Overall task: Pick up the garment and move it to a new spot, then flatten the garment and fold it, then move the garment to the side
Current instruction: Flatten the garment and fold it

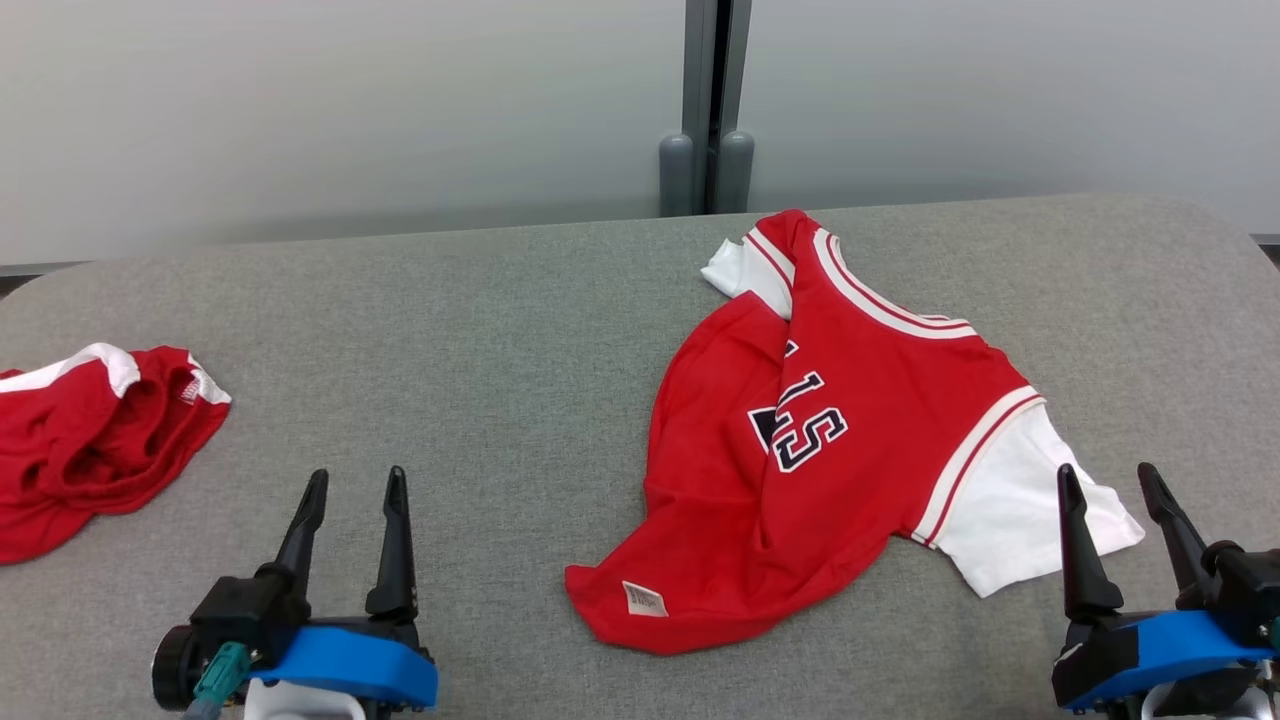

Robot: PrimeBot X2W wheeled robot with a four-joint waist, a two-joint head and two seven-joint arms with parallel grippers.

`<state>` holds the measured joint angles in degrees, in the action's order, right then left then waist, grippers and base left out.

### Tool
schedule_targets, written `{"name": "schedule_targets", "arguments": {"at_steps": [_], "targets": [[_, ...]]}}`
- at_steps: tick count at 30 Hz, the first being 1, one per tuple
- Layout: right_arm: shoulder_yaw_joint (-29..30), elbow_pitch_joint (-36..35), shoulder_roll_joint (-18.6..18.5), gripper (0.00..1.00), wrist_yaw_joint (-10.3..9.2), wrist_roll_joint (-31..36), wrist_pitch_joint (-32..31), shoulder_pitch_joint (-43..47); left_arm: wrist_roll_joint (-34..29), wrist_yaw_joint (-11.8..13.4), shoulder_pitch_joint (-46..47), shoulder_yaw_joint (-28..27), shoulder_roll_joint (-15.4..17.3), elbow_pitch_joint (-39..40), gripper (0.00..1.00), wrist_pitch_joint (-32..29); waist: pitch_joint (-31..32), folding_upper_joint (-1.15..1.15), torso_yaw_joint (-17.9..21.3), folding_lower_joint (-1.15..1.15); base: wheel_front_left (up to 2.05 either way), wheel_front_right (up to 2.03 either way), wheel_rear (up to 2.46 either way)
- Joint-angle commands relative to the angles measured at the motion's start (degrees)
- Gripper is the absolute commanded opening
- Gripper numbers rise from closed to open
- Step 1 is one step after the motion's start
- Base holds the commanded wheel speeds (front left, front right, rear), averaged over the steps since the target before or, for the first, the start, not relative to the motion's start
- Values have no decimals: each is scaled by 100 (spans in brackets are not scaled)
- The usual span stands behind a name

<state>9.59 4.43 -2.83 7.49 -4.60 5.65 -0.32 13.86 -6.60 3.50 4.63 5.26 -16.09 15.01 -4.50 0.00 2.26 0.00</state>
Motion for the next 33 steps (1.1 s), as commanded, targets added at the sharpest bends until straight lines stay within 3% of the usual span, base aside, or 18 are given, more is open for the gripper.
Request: {"name": "schedule_targets", "arguments": {"at_steps": [1,12,21,33], "targets": [[-5,-32,-12,100,1,-1,5,21,-29,-28,110,34,-4,-5,100,25,-9,0,13,0,0,0,0],[-389,130,-11,100,1,-165,65,-261,175,-98,1660,1175,-124,-1484,100,-971,-375,0,499,0,0,0,0],[-718,318,-11,100,1,-288,230,-473,442,32,2609,1390,-216,-2792,100,-1554,-603,0,1009,0,0,0,0],[-1039,641,-11,100,1,-452,460,-641,648,259,3052,1410,-228,-3731,100,-1525,-629,0,1531,0,0,0,0]]}}
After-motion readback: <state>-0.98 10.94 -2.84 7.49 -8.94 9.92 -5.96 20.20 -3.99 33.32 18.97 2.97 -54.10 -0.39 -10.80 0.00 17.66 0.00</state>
